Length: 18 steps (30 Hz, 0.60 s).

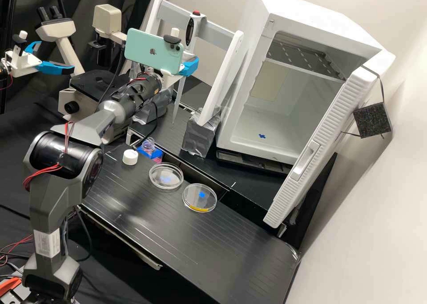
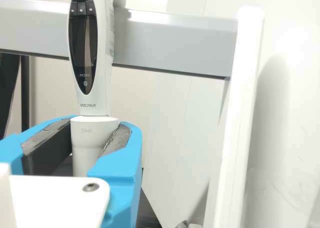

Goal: Use the pipette

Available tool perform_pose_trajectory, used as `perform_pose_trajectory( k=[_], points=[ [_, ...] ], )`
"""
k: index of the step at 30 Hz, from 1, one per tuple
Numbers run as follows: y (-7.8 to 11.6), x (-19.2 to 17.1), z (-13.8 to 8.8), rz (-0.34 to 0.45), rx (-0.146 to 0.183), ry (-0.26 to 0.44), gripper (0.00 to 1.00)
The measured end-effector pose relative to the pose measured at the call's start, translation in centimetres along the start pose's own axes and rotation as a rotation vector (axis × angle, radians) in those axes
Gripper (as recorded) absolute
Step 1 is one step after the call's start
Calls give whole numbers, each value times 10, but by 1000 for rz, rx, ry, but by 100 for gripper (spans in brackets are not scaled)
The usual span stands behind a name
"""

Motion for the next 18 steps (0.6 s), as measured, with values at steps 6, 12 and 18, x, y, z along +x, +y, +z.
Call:
perform_pose_trajectory(
  k=[6,12,18],
  points=[
    [5,1,-4,4,9,8,0],
    [5,1,-4,6,14,8,0],
    [7,-3,-5,6,85,18,0]
  ],
)
